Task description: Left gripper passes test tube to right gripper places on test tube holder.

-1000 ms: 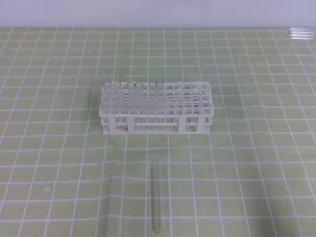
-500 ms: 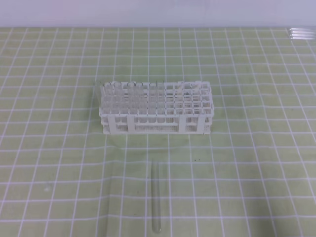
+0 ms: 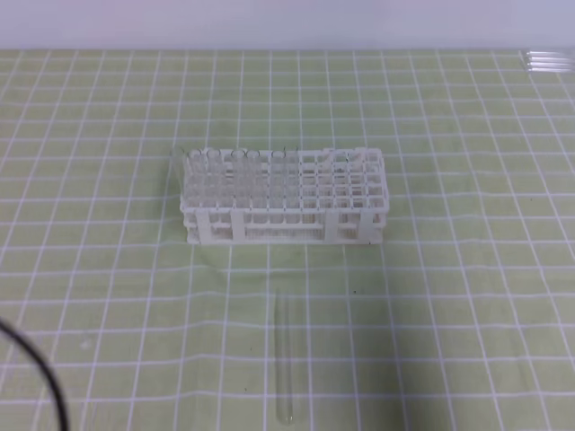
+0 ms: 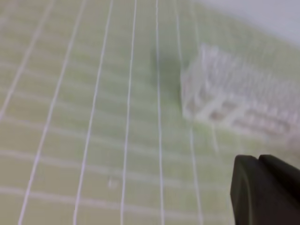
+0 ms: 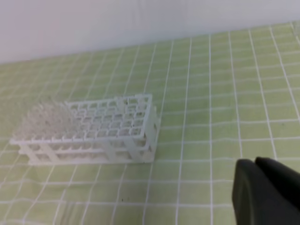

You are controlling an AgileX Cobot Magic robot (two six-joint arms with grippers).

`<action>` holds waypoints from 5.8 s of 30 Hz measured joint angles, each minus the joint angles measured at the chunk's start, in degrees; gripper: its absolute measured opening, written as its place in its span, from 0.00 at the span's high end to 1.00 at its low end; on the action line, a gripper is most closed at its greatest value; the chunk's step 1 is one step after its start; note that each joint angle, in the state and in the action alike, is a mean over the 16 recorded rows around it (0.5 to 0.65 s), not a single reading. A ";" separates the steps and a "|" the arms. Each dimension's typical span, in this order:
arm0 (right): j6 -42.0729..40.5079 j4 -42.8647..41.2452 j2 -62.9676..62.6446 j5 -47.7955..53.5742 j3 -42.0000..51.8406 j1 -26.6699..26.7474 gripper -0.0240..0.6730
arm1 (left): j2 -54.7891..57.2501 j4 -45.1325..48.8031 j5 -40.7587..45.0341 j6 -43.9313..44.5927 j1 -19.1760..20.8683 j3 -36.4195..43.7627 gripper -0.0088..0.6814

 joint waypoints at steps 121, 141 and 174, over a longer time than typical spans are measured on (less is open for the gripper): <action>-9.08 1.51 27.49 11.01 -10.32 6.31 0.99 | 86.11 22.34 20.58 -27.75 -49.29 -45.72 0.56; -9.08 1.51 27.49 11.11 -10.32 6.31 0.99 | 85.89 26.92 26.63 -25.36 -49.33 -47.64 0.93; -15.05 12.68 32.14 14.40 -20.06 11.55 0.99 | 36.34 29.43 -18.99 -18.14 -50.10 -12.58 0.96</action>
